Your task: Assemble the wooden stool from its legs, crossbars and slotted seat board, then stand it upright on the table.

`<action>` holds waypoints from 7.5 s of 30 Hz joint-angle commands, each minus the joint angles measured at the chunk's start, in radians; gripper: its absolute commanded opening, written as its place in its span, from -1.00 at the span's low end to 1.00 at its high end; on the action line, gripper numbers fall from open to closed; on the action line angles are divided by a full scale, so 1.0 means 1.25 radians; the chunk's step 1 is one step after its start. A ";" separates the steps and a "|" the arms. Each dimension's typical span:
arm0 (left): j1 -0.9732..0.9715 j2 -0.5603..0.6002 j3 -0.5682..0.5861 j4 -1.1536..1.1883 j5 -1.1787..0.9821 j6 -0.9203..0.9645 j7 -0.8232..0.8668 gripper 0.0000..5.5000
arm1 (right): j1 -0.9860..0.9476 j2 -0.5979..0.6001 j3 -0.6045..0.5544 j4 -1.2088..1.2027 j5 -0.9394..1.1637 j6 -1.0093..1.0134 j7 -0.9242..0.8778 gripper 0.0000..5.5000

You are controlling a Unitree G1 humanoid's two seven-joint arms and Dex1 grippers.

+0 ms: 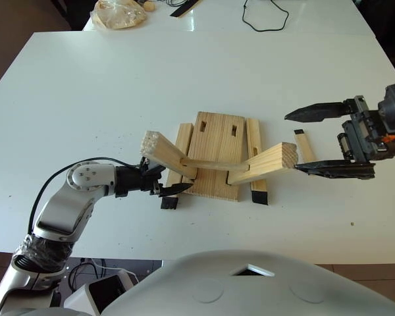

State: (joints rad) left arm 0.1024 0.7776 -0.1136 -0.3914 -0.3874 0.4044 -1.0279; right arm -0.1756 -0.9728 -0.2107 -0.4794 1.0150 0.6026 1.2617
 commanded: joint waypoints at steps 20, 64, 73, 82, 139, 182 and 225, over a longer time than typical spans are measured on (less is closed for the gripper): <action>-0.058 -0.019 -0.058 0.027 0.034 0.005 -0.002 0.32 | -0.102 0.059 0.233 0.094 -0.163 -0.048 -0.042 0.48; 0.004 -0.028 -0.026 0.089 0.072 -0.039 0.019 0.32 | -0.007 0.191 0.386 0.451 -0.743 -0.343 -0.268 0.48; 0.002 -0.029 -0.016 0.099 0.071 -0.040 0.030 0.32 | -0.020 0.167 0.327 0.431 -0.712 -0.327 -0.249 0.48; 0.008 -0.031 -0.015 0.095 0.068 -0.041 0.040 0.32 | -0.012 0.137 0.270 0.389 -0.701 -0.317 -0.232 0.48; -0.043 -0.071 -0.149 0.064 0.105 -0.008 0.038 0.32 | 0.026 0.369 0.276 0.431 -0.711 -0.340 -0.368 0.48; -0.066 -0.095 -0.102 0.130 0.112 -0.007 0.117 0.32 | 0.024 0.132 0.101 -0.258 0.165 0.030 -0.466 0.48; -0.083 -0.089 -0.116 0.151 0.113 -0.010 0.101 0.32 | -0.060 0.249 0.242 -0.152 -0.054 -0.147 -0.504 0.48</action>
State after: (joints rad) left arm -0.0173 0.6570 -0.2381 -0.2082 -0.2771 0.3760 -0.8983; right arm -0.2494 -0.6696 0.1203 -0.7112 0.8972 0.3468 0.6711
